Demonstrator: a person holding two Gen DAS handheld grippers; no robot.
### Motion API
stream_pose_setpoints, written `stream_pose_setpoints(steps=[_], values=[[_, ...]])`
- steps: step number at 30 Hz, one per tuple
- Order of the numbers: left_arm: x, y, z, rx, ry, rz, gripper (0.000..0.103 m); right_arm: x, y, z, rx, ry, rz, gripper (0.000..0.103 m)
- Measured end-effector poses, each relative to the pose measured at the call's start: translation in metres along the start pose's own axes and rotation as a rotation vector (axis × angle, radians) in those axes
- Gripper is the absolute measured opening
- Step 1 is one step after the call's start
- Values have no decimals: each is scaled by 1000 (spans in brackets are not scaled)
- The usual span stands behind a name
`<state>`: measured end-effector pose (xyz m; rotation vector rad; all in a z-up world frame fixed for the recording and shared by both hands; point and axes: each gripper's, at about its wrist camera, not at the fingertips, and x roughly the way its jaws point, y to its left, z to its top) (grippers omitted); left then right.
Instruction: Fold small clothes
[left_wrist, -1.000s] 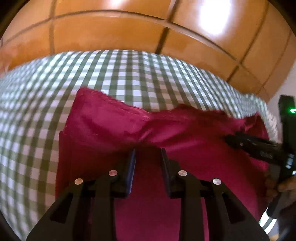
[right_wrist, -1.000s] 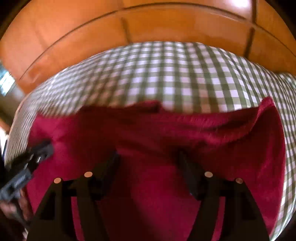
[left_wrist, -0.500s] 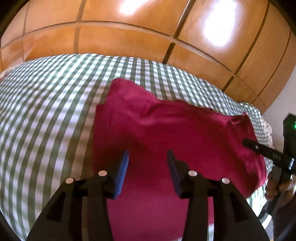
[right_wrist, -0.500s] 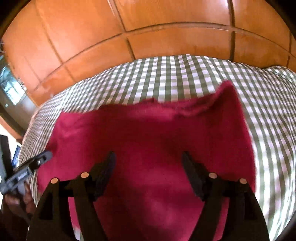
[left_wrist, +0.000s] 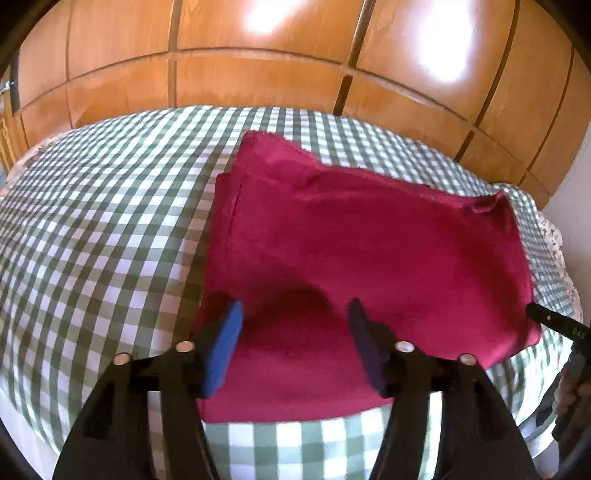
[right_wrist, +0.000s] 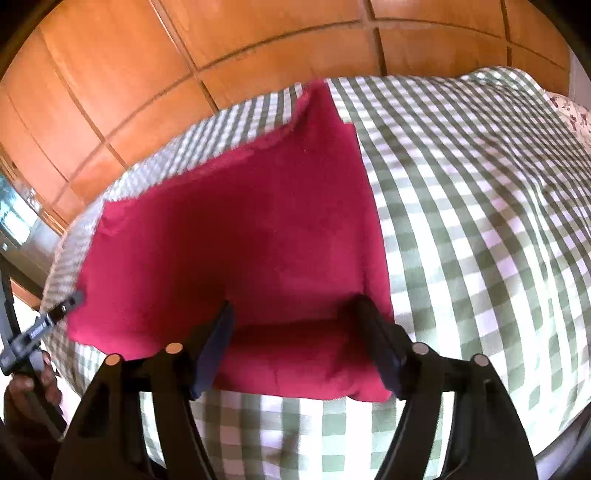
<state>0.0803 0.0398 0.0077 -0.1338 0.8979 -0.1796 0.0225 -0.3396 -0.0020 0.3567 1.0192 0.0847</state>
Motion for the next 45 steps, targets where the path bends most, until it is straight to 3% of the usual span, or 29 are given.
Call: stream_pose_setpoints(steps=[3,6,14,18,19,21,24,29,39,45], values=[[-9,-4,-5,13,-10,12,61,-10,-2,5,27,-42,7,81],[-12,-5,-8,20,-7,15,61,-11,-8,9,64,-57,-11,82],[-15,-3,-14,16,-11,13,61,9,-40,1,227,17,64,84],[-14,-4,-16,20,-7,19,61,9,-42,-2,249,15,94,83],[-13,-4,-16,21,-6,17,61,9,-42,-2,250,17,98,81],[-11,-3,-17,20,-2,14,61,11,-39,0,240,28,86,61],[-10,-3,-18,20,2,10,61,14,-34,1,223,49,72,44],[-5,0,-18,23,12,-1,61,15,-28,5,203,73,68,24],[0,9,-14,-4,33,-62,61,-21,27,36,85,20,192,13],[-7,44,-2,-199,67,-295,60,-14,92,45,-41,42,293,12]])
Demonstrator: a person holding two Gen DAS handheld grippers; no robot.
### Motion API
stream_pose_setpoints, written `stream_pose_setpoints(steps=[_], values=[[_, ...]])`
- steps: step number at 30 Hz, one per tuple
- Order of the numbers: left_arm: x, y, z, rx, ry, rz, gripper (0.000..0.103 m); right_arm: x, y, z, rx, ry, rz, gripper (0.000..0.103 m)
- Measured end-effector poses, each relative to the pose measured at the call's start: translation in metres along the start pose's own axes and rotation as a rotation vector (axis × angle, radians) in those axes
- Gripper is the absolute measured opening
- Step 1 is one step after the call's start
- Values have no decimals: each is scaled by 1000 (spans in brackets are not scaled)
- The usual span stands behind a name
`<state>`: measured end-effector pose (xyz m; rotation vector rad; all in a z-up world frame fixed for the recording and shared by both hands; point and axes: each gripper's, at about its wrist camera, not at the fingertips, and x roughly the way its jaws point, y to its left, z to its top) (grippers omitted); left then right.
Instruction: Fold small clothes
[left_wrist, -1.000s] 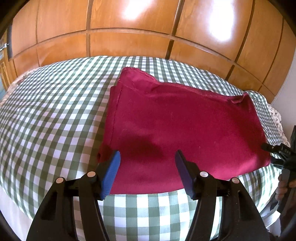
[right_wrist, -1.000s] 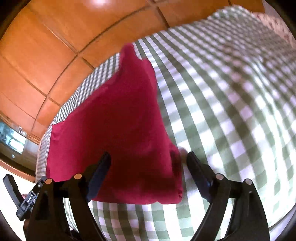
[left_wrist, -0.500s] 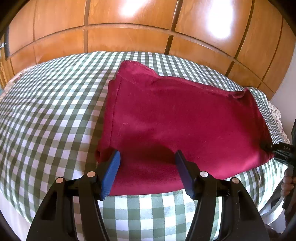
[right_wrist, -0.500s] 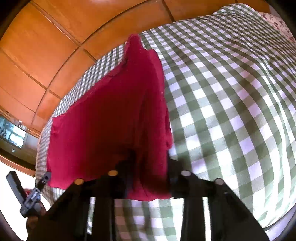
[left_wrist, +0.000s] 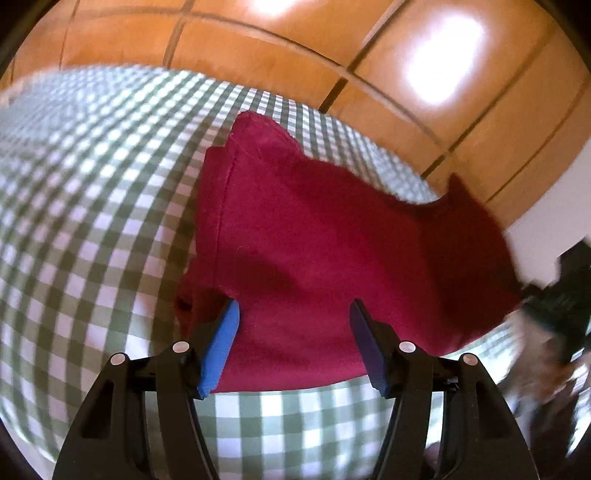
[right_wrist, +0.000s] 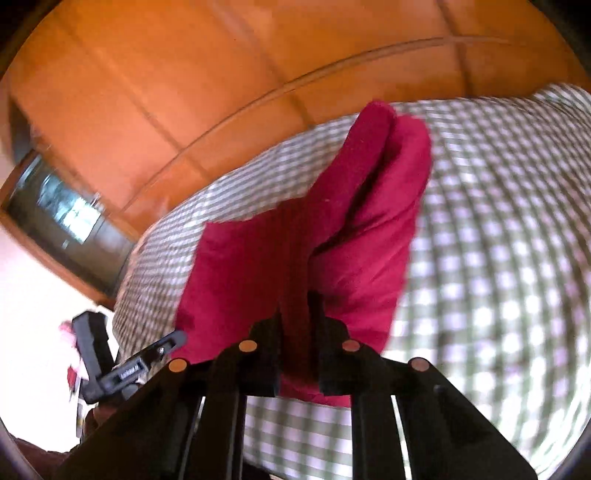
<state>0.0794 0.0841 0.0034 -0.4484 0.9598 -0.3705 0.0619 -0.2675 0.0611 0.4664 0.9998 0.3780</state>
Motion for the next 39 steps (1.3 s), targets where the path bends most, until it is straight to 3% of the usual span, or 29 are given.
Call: stream_pose_setpoints(steps=[2,7,10,13,18,24,25,27,28,29,35,39], values=[[-9,10,7,-76,2,-126,61,17,20,-1,-51,23,20,11],[-13,4,26,-107,6,-278,61,55,50,-17,-162,85,-10,10],[4,-14,39,-113,52,-343,80,65,63,-30,-244,101,-39,10],[29,-36,53,-117,131,-406,84,69,69,-38,-294,93,-71,10],[72,-81,67,-55,244,-434,86,68,75,-42,-361,58,-100,10],[117,-120,76,29,365,-360,85,69,82,-53,-452,32,-120,10],[121,-127,76,51,380,-361,82,70,82,-53,-454,29,-119,10],[125,-145,77,131,382,-313,65,70,80,-53,-452,24,-106,16],[127,-150,79,173,378,-270,45,67,78,-53,-448,19,-97,20],[130,-156,78,209,381,-238,33,64,76,-55,-443,16,-82,41],[124,-163,77,258,327,-193,19,10,42,-47,-342,15,133,68],[103,-157,87,300,273,-183,17,-16,1,-39,-187,-32,132,68]])
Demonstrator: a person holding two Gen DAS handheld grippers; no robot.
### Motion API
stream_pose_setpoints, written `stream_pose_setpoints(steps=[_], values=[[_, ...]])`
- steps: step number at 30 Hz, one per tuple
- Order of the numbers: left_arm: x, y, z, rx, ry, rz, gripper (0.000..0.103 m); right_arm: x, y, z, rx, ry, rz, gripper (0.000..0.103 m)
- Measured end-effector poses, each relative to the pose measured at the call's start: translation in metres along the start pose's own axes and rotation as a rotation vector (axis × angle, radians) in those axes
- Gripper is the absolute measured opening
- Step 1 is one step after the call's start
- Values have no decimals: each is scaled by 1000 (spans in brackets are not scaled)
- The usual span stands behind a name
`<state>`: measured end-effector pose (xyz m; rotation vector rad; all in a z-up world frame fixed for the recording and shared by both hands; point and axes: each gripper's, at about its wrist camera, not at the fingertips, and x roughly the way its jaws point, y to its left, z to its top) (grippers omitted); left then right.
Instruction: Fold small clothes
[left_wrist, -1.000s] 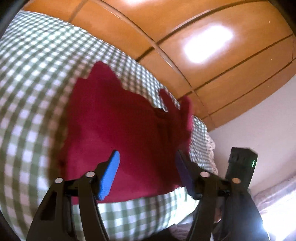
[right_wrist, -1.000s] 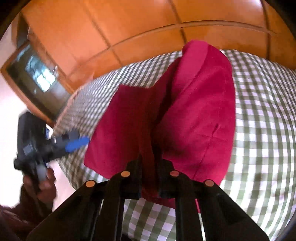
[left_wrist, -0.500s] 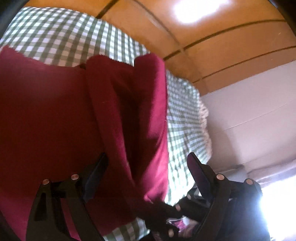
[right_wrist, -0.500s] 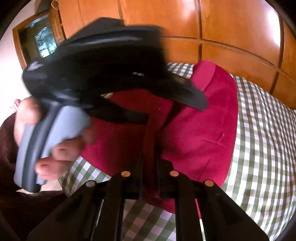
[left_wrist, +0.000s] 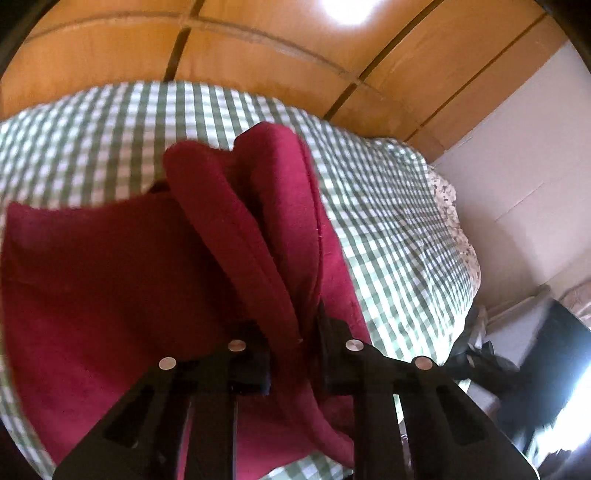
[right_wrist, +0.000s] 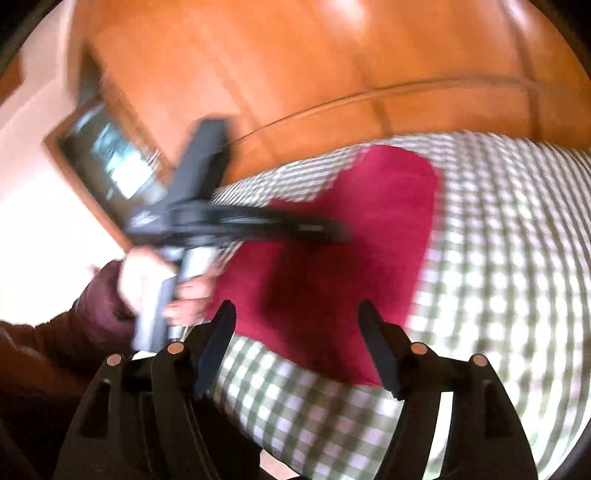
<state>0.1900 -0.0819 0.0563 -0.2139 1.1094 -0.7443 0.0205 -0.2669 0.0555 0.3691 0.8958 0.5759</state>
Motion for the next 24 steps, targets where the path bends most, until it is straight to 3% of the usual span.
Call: stream_pose_setpoints(steps=[5,9,14,19,22,24], values=[[-43,5,-4,58,-60,39,17,21,-40,-10,122,62,-110,53],[-75,21,-10,61,-96,78,16,58,-12,-7,76,106,-55,45],[-108,60,-27,28,-128,178,16,92,40,-12,-63,153,-36,45],[-101,91,-55,46,-130,369,16,123,74,-19,-136,215,-22,46],[-84,116,-71,-26,-77,391,19,145,82,-28,-184,275,-67,46],[-80,134,-82,-101,-97,365,26,150,83,-30,-173,286,-74,47]])
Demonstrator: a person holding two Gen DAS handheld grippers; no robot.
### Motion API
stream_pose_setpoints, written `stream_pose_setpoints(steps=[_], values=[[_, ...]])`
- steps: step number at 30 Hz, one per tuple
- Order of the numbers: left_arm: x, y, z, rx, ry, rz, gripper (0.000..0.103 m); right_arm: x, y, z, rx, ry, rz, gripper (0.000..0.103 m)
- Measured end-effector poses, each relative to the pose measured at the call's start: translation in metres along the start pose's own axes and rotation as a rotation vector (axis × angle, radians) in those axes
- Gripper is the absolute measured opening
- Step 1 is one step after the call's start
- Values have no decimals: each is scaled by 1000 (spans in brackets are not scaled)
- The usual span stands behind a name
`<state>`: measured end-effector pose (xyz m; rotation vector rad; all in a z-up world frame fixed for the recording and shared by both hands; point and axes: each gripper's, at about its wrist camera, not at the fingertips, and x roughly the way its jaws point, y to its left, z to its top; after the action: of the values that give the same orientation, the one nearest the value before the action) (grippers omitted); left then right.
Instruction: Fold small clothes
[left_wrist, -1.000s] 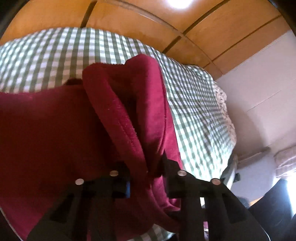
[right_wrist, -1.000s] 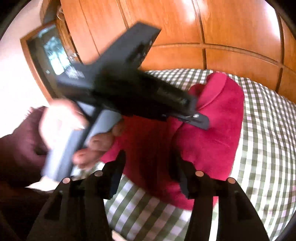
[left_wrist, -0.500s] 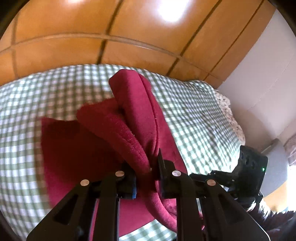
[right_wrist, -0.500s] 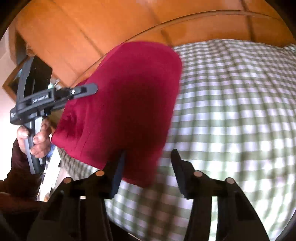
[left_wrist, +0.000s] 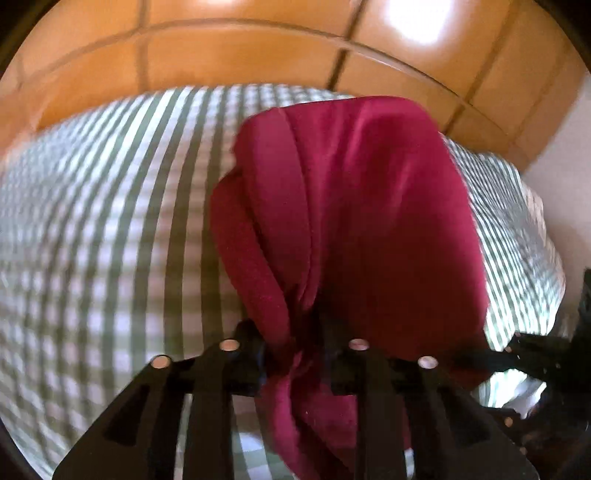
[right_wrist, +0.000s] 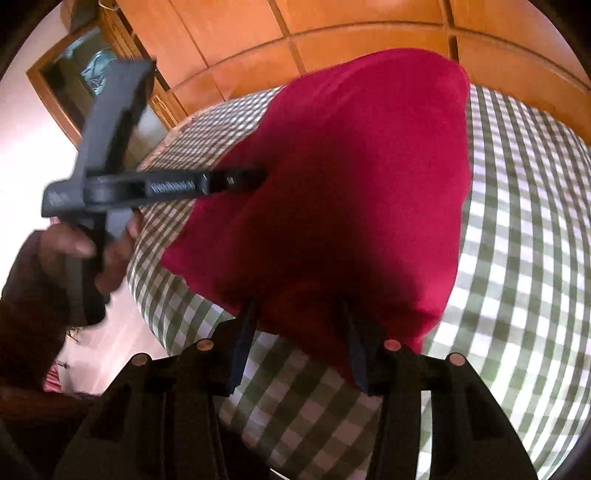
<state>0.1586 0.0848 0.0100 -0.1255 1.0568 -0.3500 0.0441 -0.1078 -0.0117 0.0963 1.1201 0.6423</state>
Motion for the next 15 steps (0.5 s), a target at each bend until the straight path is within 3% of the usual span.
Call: stream_pose_setpoints(steps=[4,6,7,10,15], values=[[-10,25,0,-145,-44,-73,46,-8,6,5,-8,11,32,51],[-18,26,5,-154,-80,-109,69,-13,1,6,-18,19,51,58],[-20,31,9,-175,-84,-172,81,-18,0,5,-26,22,60,59],[-14,45,24,-266,-68,-281,81,-17,6,-1,-25,20,65,59],[16,62,60,-330,-42,-367,81,-28,3,0,7,12,72,64]])
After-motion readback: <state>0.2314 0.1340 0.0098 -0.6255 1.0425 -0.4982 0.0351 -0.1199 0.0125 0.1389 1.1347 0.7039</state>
